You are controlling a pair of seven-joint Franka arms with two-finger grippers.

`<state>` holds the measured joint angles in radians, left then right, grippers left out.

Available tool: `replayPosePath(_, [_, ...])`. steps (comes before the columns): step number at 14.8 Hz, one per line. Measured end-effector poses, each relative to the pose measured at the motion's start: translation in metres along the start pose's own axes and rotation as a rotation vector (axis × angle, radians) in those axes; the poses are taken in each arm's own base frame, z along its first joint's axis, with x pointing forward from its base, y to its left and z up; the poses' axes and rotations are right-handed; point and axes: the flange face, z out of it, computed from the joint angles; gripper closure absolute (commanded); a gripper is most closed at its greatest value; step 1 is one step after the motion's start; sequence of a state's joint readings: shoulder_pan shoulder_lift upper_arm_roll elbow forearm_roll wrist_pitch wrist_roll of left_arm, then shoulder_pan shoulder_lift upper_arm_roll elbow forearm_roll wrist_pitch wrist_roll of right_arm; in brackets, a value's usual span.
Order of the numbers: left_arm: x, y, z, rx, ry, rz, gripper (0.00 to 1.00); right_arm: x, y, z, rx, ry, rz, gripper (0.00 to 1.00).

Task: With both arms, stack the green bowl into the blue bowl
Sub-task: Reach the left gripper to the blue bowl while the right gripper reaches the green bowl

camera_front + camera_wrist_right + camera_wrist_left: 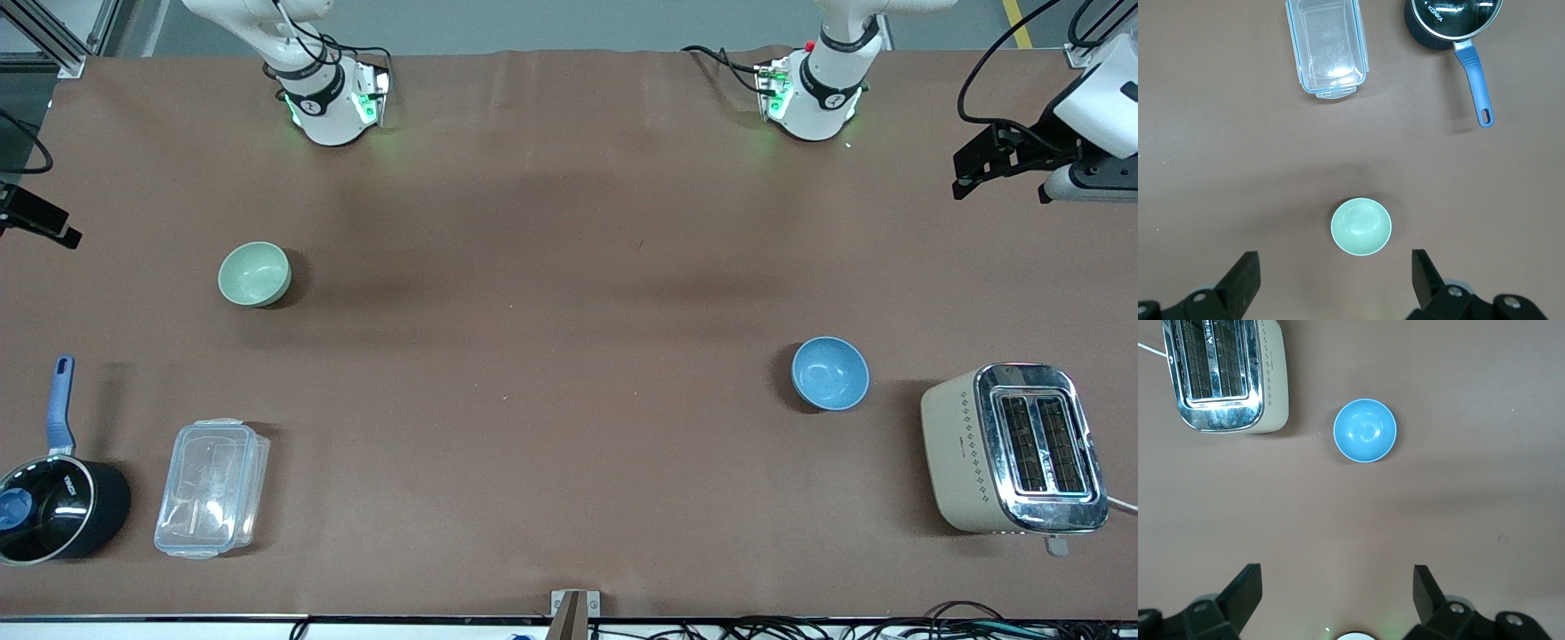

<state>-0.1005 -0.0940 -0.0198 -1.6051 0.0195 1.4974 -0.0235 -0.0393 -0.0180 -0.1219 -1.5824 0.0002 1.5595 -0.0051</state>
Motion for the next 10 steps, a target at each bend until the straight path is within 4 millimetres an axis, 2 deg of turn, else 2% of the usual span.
replayPosePath(4, [0.005, 0.0, 0.004, 0.0, -0.006, 0.0, 0.0, 0.0, 0.0, 0.0, 0.0, 0.0, 0.0, 0.0])
replayPosePath(6, [0.02, 0.0, 0.016, -0.001, -0.027, 0.0, 0.0, 0.0, 0.0, 0.0, 0.0, 0.0, 0.0, 0.0])
replayPosePath(8, [0.043, 0.0, 0.046, -0.001, -0.077, -0.001, 0.0, 0.0, 0.0, 0.0, 0.0, 0.0, 0.001, 0.01])
replayPosePath(10, [0.066, 0.001, 0.088, 0.001, -0.13, -0.001, 0.0, 0.0, 0.001, 0.001, 0.0, -0.001, 0.002, 0.03])
